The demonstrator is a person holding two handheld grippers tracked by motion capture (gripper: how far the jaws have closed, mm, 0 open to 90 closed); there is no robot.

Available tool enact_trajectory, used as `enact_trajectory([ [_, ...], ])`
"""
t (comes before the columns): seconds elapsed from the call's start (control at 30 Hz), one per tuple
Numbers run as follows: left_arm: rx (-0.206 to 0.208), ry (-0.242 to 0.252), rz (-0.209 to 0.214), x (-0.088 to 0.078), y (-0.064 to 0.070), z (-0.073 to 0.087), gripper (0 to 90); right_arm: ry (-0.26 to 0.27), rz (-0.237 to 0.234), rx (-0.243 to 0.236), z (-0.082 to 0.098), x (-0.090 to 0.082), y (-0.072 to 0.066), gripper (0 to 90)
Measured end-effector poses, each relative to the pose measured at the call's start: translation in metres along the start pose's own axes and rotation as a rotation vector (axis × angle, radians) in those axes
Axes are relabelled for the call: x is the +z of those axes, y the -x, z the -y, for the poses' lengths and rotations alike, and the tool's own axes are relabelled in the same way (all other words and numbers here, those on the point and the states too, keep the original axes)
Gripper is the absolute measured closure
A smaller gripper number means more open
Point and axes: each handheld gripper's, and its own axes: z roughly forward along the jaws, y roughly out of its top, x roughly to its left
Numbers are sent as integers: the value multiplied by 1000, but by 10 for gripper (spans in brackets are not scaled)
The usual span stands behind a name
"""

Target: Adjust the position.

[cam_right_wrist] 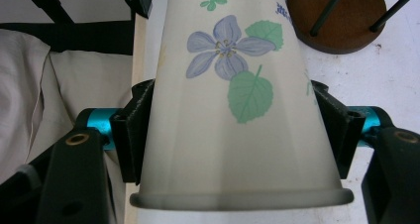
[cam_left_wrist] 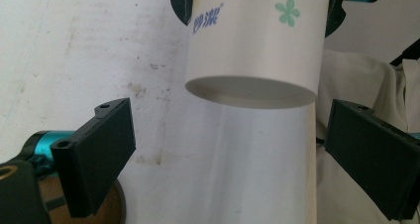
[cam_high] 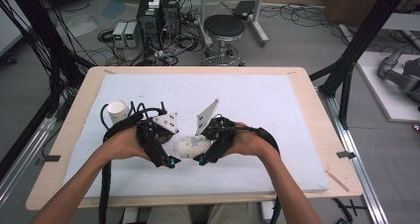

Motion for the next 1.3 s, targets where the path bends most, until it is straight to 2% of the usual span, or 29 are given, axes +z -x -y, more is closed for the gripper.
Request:
enact_trajectory([
  [0.47,8,3,11,6,1,-5,58,6,2,-5,0,-1,-1,296],
  [0.5,9,4,18,6,1,-6,66,5,-1,-4,0,-1,-1,296],
  [0.57,20,0,30,7,1,-7,159,2,-1,-1,0,-1,-1,296],
  [0.9,26,2,38,10,2,-9,169,2,-4,-3,0,0,-1,296],
  [1.0,32,18,48,9,2,-9,186,1,-3,-4,0,0,-1,296],
  [1.3,52,6,53,10,2,-9,265,-1,-4,-8,-2,3,-1,296],
])
